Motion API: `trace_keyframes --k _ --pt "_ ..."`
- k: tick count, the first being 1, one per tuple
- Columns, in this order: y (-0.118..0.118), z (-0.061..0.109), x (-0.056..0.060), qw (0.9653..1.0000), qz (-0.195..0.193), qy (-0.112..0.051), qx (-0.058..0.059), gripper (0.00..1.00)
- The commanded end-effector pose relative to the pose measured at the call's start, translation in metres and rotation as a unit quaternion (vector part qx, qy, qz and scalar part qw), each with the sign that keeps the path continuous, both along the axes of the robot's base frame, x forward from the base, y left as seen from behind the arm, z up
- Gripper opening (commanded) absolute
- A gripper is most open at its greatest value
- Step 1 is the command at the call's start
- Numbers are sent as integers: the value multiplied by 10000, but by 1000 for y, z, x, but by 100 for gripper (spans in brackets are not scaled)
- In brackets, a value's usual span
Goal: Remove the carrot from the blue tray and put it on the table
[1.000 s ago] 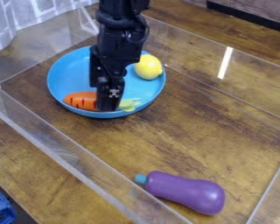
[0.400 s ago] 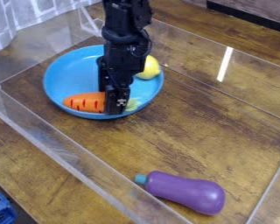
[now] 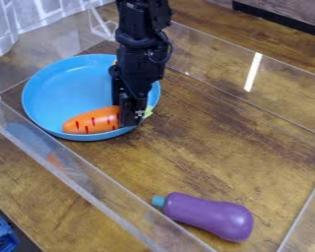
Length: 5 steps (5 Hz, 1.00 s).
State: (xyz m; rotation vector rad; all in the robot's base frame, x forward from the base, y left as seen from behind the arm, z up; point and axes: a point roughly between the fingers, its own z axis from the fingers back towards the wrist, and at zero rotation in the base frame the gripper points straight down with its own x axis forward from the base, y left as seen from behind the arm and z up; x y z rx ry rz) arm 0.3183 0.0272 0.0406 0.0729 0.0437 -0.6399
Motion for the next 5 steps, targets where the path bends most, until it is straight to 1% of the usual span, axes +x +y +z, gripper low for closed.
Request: trace_keyframes --k 1,2,3,4,5 --pt "11 6 11 9992 312 -260 -49 0" --pt "13 1 15 9984 467 -299 -114 0" --pt "18 0 8 9969 691 -343 -178 0" --pt "21 2 3 9946 945 -359 -254 0" --pt "18 6 16 9954 825 -395 -299 0"
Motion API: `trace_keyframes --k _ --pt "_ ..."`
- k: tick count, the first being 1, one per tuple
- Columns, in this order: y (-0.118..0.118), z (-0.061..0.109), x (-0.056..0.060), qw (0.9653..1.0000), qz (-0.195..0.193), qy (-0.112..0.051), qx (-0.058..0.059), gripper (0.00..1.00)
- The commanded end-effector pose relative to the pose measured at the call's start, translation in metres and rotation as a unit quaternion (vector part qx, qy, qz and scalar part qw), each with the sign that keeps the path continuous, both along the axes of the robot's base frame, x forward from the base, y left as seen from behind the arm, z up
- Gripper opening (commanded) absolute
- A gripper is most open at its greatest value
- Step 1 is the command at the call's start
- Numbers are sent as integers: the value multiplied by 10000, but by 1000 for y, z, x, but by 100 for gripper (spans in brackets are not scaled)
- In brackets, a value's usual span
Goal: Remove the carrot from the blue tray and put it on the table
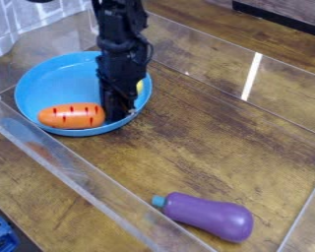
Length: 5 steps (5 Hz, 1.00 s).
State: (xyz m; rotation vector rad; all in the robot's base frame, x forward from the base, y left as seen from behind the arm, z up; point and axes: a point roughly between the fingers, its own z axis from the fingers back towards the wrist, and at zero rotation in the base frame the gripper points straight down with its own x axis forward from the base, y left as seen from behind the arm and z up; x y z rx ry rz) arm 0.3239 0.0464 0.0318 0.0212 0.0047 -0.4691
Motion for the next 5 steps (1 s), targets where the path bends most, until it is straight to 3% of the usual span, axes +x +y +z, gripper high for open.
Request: trace_keyframes --k 1,3,5 --pt "-1 20 24 9993 -150 -330 -5 0" --pt "9 25 47 9986 -305 -431 -98 0" --pt "-6 46 58 9981 -231 -579 -34 0"
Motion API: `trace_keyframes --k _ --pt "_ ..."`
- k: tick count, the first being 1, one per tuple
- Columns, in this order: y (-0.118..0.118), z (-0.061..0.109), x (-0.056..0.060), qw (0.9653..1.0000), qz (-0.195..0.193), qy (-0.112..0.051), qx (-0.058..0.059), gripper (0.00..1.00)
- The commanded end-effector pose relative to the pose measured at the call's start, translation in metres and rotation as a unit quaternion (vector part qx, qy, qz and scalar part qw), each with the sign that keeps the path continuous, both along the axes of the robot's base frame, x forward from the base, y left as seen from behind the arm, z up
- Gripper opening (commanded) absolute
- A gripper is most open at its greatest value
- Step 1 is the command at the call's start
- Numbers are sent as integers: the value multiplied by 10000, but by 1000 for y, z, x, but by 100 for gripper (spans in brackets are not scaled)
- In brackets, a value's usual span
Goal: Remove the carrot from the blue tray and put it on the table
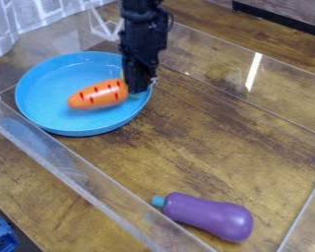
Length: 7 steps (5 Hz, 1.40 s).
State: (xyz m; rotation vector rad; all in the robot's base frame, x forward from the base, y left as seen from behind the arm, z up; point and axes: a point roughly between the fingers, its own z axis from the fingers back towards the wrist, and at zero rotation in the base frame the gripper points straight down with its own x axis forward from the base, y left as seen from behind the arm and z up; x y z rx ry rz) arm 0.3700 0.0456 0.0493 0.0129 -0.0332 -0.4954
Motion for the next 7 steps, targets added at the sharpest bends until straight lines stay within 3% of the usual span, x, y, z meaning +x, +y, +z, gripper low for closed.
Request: trace_keyframes --k 1,2,5,7 --pt "-10 39 15 9987 17 -512 55 0" --pt "-15 44 18 9982 74 -593 50 0" --pt "-34 60 11 9969 -137 -770 -29 0" --pt "-44 31 -1 9953 -402 -881 -94 0"
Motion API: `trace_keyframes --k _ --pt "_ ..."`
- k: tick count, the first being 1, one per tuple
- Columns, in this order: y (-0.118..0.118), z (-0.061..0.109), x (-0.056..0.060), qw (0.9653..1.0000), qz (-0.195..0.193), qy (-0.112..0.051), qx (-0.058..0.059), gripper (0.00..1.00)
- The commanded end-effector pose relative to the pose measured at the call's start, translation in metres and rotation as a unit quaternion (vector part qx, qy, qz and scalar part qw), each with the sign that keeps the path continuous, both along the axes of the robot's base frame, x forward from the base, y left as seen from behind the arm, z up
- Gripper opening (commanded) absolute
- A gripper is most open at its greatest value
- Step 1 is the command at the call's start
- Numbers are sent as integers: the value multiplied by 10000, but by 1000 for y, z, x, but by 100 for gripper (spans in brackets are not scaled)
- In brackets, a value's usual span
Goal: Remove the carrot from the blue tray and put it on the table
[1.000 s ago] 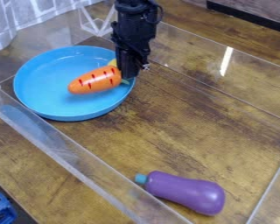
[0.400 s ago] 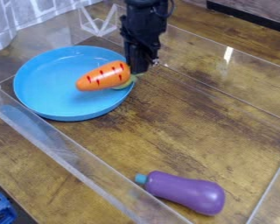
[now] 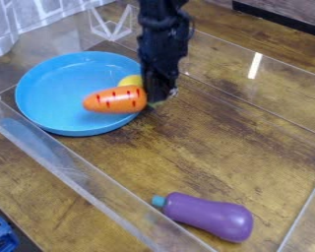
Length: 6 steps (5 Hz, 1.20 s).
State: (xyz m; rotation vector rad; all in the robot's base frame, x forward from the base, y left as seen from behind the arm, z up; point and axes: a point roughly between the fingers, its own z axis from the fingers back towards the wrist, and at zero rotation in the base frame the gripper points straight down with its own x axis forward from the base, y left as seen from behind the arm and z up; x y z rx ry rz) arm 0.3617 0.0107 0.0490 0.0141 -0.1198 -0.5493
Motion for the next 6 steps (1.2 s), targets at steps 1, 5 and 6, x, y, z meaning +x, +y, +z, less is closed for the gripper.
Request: trace_keyframes --k 1,5,6 --pt "-16 28 0 9983 -260 -528 -41 0" --pt "-52 -6 -15 9942 -732 -770 -178 0" --pt "-59 -3 -13 9922 -915 -821 -197 0"
